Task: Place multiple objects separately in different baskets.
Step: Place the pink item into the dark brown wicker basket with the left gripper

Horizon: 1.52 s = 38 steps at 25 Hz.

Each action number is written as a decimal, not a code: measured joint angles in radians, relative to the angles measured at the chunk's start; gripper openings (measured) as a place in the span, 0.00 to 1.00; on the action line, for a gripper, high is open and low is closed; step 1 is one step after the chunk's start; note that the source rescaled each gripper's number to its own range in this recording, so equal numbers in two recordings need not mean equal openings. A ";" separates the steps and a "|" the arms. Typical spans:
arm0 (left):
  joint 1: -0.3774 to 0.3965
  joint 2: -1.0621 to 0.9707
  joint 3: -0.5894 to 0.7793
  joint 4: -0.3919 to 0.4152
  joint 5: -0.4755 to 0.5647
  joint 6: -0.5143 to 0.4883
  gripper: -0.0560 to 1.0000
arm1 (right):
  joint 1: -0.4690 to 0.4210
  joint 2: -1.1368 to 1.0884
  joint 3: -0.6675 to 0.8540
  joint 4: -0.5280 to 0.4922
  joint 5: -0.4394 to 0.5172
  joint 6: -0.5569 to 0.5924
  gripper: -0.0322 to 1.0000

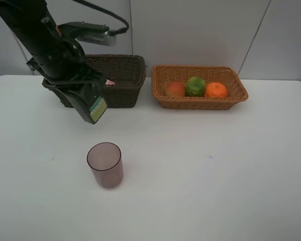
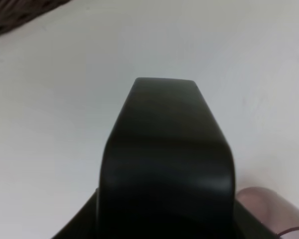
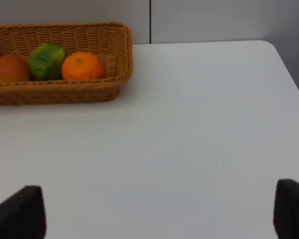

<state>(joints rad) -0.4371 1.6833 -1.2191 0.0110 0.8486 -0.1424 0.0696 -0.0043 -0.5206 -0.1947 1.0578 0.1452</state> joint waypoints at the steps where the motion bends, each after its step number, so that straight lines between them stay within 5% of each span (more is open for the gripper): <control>1: 0.007 0.000 -0.004 0.003 0.011 -0.044 0.49 | 0.000 0.000 0.000 0.000 0.000 0.000 1.00; 8: 0.016 0.000 -0.103 0.041 0.037 -0.169 0.49 | 0.000 0.000 0.000 0.000 0.000 0.000 1.00; 16: 0.016 0.027 -0.262 0.201 0.014 -0.273 0.49 | 0.000 0.000 0.000 0.000 0.000 0.000 1.00; 38: 0.016 0.471 -0.400 0.249 -0.406 -0.285 0.49 | 0.000 0.000 0.000 0.000 0.000 0.000 1.00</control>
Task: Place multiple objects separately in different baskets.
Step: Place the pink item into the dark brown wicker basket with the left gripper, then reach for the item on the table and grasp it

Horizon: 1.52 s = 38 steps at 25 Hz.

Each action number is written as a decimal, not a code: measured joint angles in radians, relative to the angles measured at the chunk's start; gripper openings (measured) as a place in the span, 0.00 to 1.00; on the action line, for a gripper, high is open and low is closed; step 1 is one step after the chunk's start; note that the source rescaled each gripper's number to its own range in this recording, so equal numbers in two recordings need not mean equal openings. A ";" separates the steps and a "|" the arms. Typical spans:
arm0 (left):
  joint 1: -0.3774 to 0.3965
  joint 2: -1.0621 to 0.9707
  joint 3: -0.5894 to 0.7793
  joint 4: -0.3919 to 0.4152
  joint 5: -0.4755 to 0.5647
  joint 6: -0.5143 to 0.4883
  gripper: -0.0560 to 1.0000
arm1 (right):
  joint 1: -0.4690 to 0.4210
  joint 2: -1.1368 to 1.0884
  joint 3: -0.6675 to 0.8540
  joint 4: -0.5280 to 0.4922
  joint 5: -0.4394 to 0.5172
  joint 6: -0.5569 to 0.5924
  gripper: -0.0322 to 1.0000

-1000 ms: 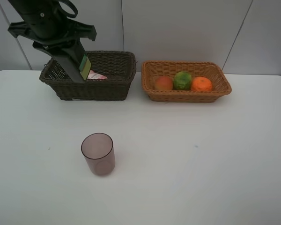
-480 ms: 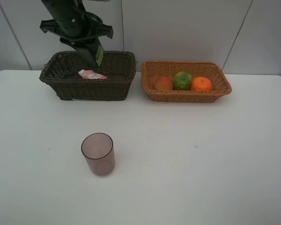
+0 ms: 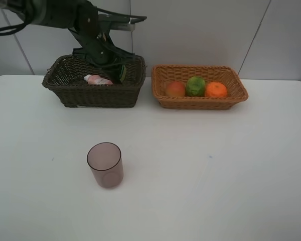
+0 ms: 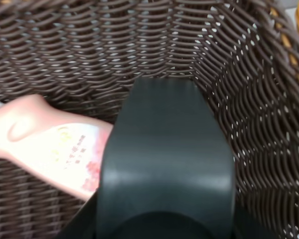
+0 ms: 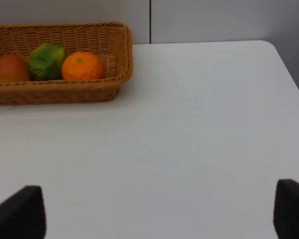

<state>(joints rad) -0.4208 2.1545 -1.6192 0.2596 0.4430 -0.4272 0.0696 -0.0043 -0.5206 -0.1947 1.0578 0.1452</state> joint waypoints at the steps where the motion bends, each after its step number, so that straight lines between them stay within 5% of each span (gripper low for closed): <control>1: 0.000 0.013 0.000 0.000 -0.011 0.000 0.49 | 0.000 0.000 0.000 0.000 0.000 0.000 1.00; 14: -0.001 0.048 0.000 -0.005 -0.066 0.010 0.49 | 0.000 0.000 0.000 0.000 0.000 0.000 1.00; 16: -0.002 0.048 0.000 -0.005 -0.066 0.019 0.58 | 0.000 0.000 0.000 0.000 0.000 0.000 1.00; 20: -0.002 0.044 -0.006 -0.005 -0.075 0.019 0.93 | 0.000 0.000 0.000 0.000 0.000 0.000 1.00; 25: -0.002 -0.009 -0.007 -0.006 -0.058 0.019 1.00 | 0.000 0.000 0.000 0.000 0.000 0.000 1.00; 38: -0.082 -0.247 0.015 -0.004 0.317 0.178 1.00 | 0.000 0.000 0.000 0.000 0.000 0.000 1.00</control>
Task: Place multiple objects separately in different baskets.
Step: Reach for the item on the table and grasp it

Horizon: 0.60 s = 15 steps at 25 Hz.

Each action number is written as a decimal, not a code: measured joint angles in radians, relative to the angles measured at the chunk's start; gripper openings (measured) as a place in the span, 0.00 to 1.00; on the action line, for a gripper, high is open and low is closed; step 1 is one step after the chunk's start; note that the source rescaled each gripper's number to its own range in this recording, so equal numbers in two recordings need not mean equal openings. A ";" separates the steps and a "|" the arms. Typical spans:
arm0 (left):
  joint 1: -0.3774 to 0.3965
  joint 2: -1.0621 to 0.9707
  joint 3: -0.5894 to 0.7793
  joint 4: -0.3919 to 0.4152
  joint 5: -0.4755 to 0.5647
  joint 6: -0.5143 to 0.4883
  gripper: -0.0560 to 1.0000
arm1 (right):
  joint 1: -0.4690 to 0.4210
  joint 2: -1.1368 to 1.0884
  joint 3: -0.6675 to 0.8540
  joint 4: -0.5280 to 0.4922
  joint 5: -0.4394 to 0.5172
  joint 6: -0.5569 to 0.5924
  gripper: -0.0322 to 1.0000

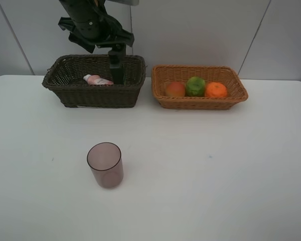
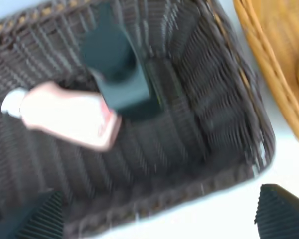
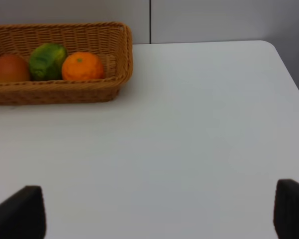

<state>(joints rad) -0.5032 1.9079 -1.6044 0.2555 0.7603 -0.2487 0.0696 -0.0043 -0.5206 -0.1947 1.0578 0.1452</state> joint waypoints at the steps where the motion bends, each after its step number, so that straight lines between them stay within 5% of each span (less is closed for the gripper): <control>1: -0.012 -0.018 0.017 0.000 0.028 0.031 1.00 | 0.000 0.000 0.000 0.000 0.000 0.000 1.00; 9: -0.082 -0.164 0.281 -0.037 0.084 0.261 1.00 | 0.000 0.000 0.000 0.000 0.000 0.000 1.00; 15: -0.094 -0.192 0.439 -0.093 0.086 0.567 1.00 | 0.000 0.000 0.000 0.000 0.000 0.000 1.00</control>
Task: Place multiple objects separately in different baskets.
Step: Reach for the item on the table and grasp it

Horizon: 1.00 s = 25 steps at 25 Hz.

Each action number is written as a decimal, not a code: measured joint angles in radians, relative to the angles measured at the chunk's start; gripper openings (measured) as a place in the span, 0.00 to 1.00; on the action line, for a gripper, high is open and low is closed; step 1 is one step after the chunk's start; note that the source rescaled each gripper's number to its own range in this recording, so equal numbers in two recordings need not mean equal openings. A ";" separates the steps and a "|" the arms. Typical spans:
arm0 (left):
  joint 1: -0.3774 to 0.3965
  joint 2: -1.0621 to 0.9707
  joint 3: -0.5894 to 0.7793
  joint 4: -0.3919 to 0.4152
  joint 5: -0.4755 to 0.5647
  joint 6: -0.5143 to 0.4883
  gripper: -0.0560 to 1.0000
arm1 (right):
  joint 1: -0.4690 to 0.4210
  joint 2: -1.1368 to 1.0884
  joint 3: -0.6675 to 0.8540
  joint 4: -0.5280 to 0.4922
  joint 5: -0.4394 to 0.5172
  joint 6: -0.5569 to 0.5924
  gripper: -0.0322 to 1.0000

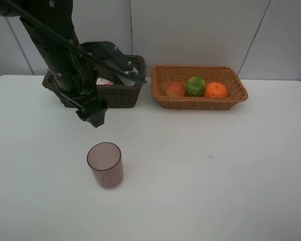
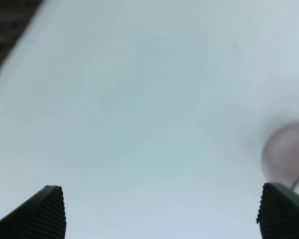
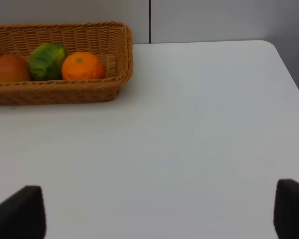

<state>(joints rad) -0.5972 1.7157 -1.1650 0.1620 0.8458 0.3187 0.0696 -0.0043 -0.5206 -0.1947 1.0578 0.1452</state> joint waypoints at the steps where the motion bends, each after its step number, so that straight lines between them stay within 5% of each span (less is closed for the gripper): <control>1: 0.000 0.000 0.014 -0.005 -0.001 0.045 1.00 | 0.000 0.000 0.000 0.000 0.000 0.000 1.00; 6: -0.010 0.000 0.047 -0.035 -0.006 0.246 1.00 | 0.000 0.000 0.000 0.000 0.000 0.000 1.00; 13: -0.026 0.000 0.051 -0.216 -0.066 0.406 1.00 | 0.000 0.000 0.000 0.000 0.000 0.000 1.00; 25: -0.046 0.085 0.054 -0.228 -0.082 0.428 1.00 | 0.000 0.000 0.000 0.000 0.000 0.000 1.00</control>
<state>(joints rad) -0.6429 1.8012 -1.1111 -0.0664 0.7637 0.7470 0.0696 -0.0043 -0.5206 -0.1947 1.0578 0.1452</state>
